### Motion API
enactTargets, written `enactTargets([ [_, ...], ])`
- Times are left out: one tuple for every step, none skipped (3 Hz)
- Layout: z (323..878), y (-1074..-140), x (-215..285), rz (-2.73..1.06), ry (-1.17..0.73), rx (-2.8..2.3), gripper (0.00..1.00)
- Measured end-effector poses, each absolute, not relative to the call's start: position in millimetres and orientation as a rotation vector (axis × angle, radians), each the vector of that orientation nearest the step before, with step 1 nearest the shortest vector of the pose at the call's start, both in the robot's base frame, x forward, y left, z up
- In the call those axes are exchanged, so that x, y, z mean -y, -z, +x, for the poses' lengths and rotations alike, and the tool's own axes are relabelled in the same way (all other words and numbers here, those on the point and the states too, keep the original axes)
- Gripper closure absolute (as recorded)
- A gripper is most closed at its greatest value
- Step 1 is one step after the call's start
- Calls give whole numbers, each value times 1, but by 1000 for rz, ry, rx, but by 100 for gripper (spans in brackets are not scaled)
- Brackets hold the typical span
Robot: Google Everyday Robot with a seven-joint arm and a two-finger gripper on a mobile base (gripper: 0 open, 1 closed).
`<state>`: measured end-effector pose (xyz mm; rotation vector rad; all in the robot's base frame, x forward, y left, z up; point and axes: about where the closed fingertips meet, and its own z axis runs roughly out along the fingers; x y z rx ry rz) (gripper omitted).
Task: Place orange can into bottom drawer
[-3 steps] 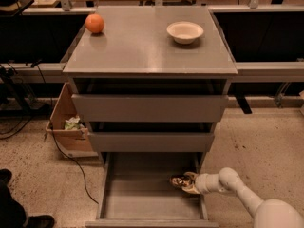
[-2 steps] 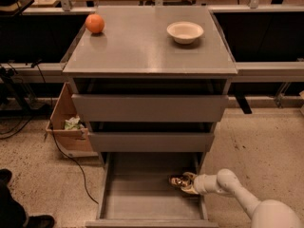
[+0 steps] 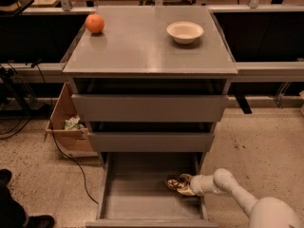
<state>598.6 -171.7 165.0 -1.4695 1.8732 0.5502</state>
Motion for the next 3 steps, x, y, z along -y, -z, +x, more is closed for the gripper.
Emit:
enactTargets([
  [595, -166, 166, -1461, -578, -1885, 44],
  [595, -167, 165, -1459, -585, -1888, 20],
  [594, -167, 163, -1456, -592, -1891, 0],
])
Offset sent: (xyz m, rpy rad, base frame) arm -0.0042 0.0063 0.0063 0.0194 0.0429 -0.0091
